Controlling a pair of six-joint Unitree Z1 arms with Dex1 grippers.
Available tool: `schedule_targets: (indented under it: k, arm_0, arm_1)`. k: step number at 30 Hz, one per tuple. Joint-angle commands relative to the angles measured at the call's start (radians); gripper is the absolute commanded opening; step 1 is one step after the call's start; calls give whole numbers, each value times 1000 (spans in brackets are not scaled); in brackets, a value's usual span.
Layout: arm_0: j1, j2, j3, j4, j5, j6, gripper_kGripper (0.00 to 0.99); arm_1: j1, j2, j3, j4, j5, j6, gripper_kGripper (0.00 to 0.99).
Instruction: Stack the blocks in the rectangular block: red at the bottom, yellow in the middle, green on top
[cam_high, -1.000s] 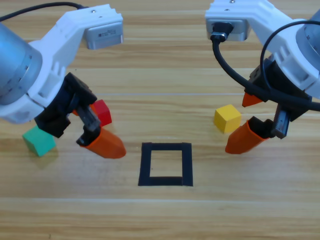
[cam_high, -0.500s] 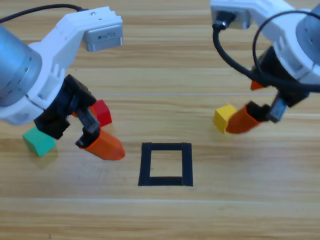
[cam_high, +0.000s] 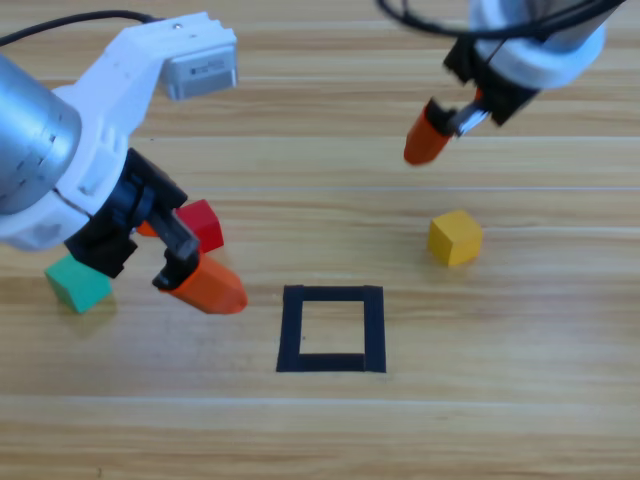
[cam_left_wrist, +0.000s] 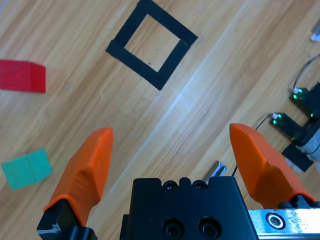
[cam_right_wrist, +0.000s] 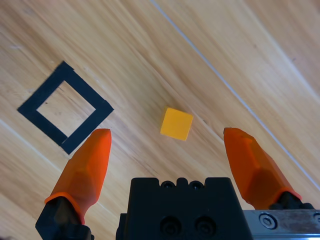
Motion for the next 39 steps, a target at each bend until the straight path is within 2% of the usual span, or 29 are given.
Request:
schedule_targets:
  k: [1, 5, 8, 9, 11, 13, 16, 19, 24, 29, 32, 36, 37, 39]
  arm_0:
    - [49, -24, -4, 39, -5, -114, 990]
    - [71, -57, -30, 25, 32, -266, 990]
    - [71, -97, -6, 2, 167, -391, 990]
    - [77, -123, 14, 1, 182, -405, 990]
    - [100, -131, 13, 2, 175, -390, 990]
    - [120, -96, -16, 13, 125, -421, 990]
    - [118, -13, -61, 74, 204, -500, 990]
    - [118, 61, -107, 125, 253, -585, 990]
    - [118, 302, -389, 351, 306, -758, 973]
    - [115, 475, -601, 519, 310, -876, 976]
    - [118, 564, -684, 582, 273, -911, 973]
    - [161, 604, -711, 594, 225, -971, 974]
    - [177, 616, -720, 594, 210, -973, 973]
    - [216, 631, -722, 594, 175, -988, 973]
  arm_1:
    - [-53, 157, -23, 19, 5, 16, 988]
    - [-55, 212, -29, 19, 5, 11, 973]
    - [-63, 260, -38, 19, 8, 8, 948]
    - [-63, 275, -41, 19, 8, 6, 948]
    - [-66, 293, -42, 19, 9, 5, 946]
    - [-70, 306, -44, 19, 11, 5, 937]
    - [-72, 318, -46, 19, 9, 3, 922]
    - [-72, 329, -47, 22, 9, 2, 904]
    - [-72, 348, -52, 28, 3, 6, 882]
    - [-84, 382, -73, 36, -1, 22, 853]
    - [-90, 396, -87, 48, -1, 32, 847]
    - [-96, 411, -105, 71, -1, 42, 807]
    - [-96, 414, -107, 75, -1, 42, 767]
    - [-101, 421, -115, 88, -1, 42, 523]
